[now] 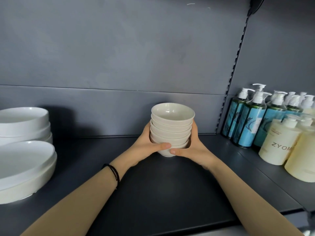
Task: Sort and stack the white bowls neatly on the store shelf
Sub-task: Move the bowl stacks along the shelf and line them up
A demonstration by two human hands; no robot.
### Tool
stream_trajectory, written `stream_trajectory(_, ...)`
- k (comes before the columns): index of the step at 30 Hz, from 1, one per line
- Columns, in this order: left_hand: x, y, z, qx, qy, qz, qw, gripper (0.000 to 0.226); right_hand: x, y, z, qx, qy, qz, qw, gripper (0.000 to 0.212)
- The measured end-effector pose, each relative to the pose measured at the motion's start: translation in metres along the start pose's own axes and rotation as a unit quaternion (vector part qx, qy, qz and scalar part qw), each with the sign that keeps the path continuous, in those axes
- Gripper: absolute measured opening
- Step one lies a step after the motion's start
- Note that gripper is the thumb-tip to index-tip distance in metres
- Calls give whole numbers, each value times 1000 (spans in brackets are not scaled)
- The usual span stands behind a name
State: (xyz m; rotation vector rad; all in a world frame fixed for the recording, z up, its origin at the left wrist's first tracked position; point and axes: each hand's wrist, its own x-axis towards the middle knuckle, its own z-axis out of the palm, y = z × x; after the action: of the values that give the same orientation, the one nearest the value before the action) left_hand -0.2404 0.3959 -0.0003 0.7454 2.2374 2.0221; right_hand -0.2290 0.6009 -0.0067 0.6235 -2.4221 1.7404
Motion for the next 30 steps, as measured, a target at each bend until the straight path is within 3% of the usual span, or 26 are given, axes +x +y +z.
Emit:
stream_trajectory(5,-5,3,3,-3,10,5,1000,55,-2,-5,9,18,17,0,1000,126)
stream_trajectory(14,-42,5,-30,3,24,-10,1000,69,-8,-24,51,20,19,2,1000,130)
stream_trajectory(23,-98,11,-61,1,68,-12,998,60,-15,-42,103,27,-12,9,1000,122)
stream_trajectory(30,-128,13,-82,56,77,-40,995,89,-26,-58,133,47,-24,18,998,124)
